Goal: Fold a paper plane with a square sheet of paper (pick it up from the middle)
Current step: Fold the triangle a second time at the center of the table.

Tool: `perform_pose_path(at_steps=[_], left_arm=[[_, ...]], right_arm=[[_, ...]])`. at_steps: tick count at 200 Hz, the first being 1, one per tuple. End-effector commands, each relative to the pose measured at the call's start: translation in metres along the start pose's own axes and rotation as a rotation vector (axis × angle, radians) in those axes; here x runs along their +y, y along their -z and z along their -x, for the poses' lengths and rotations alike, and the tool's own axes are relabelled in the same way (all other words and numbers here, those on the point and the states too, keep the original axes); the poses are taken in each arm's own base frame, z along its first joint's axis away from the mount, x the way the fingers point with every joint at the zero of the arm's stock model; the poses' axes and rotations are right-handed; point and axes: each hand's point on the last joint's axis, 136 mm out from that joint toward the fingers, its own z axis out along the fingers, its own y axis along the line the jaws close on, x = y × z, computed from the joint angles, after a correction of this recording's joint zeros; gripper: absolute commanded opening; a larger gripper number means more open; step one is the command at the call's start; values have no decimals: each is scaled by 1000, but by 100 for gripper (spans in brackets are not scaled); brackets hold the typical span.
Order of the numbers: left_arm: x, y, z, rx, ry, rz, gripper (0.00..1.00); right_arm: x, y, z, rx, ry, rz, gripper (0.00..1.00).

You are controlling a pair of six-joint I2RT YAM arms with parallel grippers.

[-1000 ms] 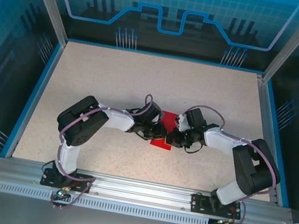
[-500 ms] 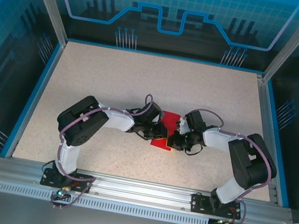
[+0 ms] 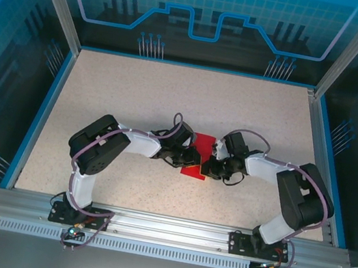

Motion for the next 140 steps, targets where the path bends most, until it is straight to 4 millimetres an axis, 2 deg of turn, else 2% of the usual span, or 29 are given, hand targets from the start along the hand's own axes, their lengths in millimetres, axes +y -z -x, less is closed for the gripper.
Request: perform_pose_path(at_steps=[1, 25, 88, 140], left_arm=[[5, -6, -3, 6, 13, 26, 16], [3, -6, -2, 6, 11, 19, 16], [6, -5, 1, -7, 14, 34, 16], [15, -7, 3, -19, 31, 68, 16]], right_arm=[[12, 2, -5, 22, 28, 30, 12], [6, -3, -8, 35, 32, -8, 12], [-39, -5, -22, 64, -27, -183, 12], [-35, -7, -39, 94, -48, -113, 12]])
